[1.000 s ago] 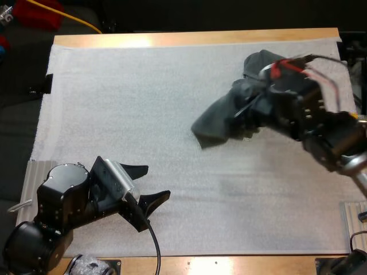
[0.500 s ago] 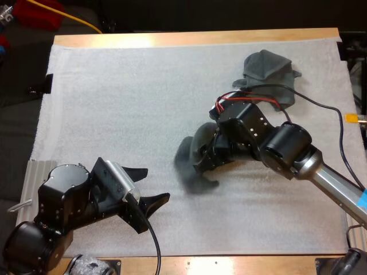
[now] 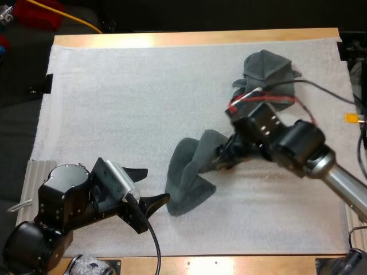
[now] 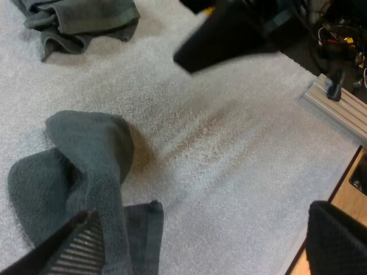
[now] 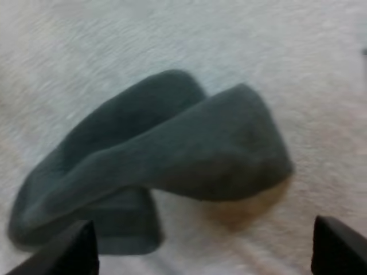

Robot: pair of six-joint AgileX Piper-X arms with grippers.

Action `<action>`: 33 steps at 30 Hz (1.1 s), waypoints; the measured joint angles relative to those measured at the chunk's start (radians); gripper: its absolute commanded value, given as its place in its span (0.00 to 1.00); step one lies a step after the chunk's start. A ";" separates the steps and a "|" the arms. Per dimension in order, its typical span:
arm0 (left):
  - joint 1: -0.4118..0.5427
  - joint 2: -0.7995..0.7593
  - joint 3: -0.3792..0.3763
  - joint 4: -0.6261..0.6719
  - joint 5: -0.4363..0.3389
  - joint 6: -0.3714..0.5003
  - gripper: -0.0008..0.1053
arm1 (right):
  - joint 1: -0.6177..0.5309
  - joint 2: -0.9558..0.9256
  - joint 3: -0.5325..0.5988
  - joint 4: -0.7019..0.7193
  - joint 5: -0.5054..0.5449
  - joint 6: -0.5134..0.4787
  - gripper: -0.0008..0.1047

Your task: Pick towel from pile, fold and stack

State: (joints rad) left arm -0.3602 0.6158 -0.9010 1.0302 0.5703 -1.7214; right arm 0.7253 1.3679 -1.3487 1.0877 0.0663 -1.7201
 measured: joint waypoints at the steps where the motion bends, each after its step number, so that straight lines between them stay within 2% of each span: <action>1: 0.000 0.000 0.000 0.001 0.000 0.000 0.66 | -0.029 0.000 0.000 0.000 -0.009 0.000 0.69; 5: 0.000 0.000 0.000 0.002 0.000 0.000 0.66 | -0.136 0.000 0.000 0.000 -0.055 0.000 0.69; 11: 0.000 0.000 0.000 0.002 0.000 0.000 0.66 | -0.260 0.000 0.002 -0.004 -0.191 0.000 0.69; 17: 0.000 0.000 0.000 0.012 0.000 0.000 0.66 | -0.342 0.000 0.086 -0.035 -0.307 0.022 0.69; 29: 0.000 0.000 0.000 0.025 0.000 0.000 0.66 | -0.345 0.000 0.342 -0.127 -0.537 0.136 0.64; 33: 0.000 0.000 0.000 0.041 0.000 0.000 0.66 | -0.321 0.000 0.427 -0.187 -0.556 0.173 0.64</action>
State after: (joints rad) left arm -0.3602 0.6158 -0.9010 1.0715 0.5703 -1.7214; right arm 0.4041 1.3679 -0.9220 0.9007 -0.4896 -1.5473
